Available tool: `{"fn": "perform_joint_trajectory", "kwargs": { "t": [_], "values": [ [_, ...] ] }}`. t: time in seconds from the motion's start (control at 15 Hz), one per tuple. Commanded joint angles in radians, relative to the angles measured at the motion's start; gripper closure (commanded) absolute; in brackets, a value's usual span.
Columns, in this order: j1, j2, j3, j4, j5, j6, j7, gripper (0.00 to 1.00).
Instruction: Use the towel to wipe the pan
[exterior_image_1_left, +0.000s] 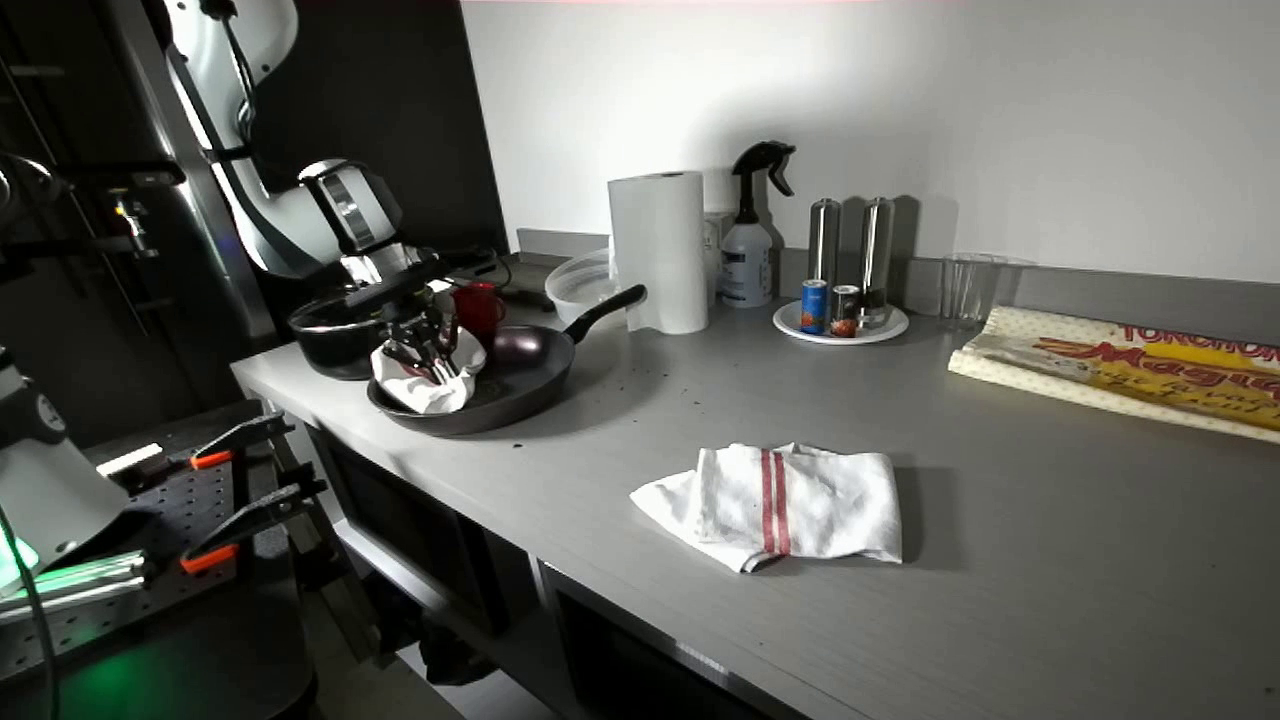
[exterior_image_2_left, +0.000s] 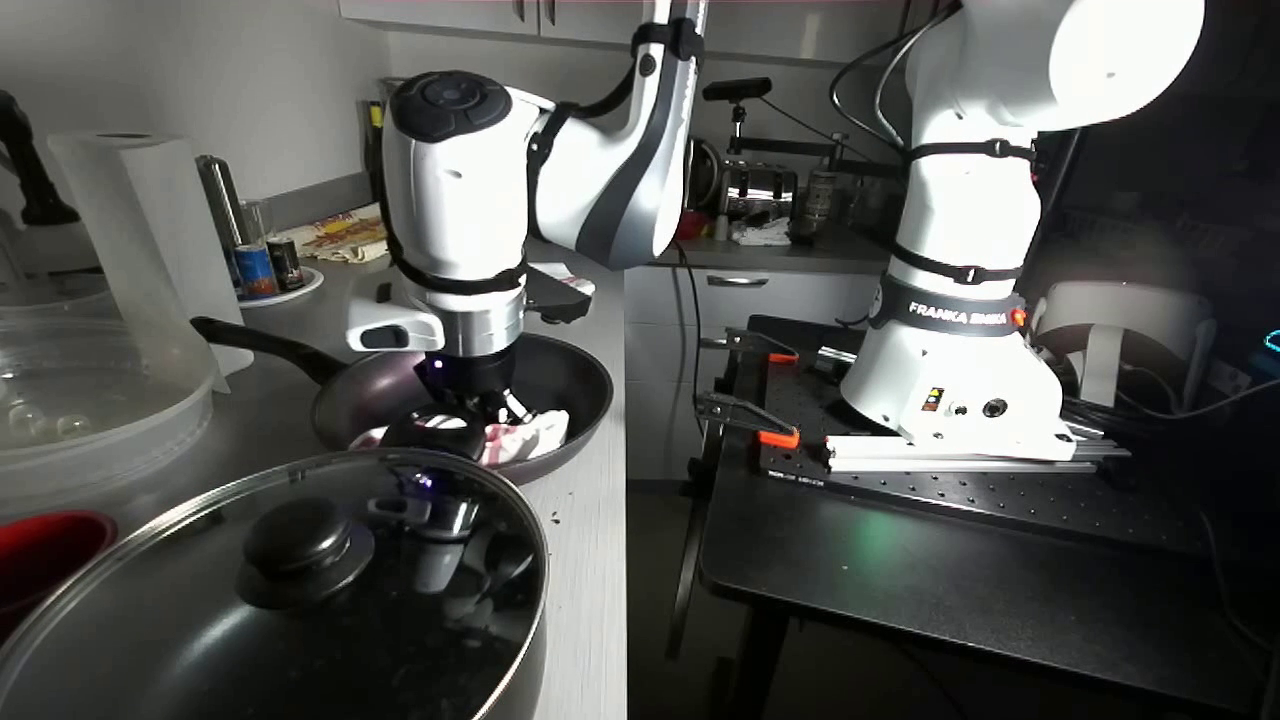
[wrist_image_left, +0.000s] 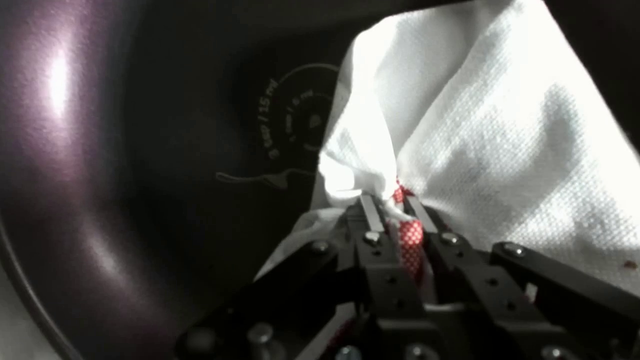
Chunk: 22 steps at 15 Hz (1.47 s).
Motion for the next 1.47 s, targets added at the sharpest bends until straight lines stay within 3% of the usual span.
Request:
{"fn": "perform_joint_trajectory", "kwargs": {
  "t": [0.0, 0.6, 1.13, 1.4],
  "values": [
    [-0.021, 0.005, 0.012, -0.055, -0.038, 0.108, -0.034, 0.96],
    [-0.073, 0.031, -0.021, -0.024, -0.003, 0.124, -0.052, 0.96],
    [-0.151, -0.015, -0.131, -0.026, -0.036, 0.129, 0.065, 0.96],
    [-0.152, -0.018, -0.177, -0.018, -0.063, 0.114, 0.141, 0.96]
  ]
}}
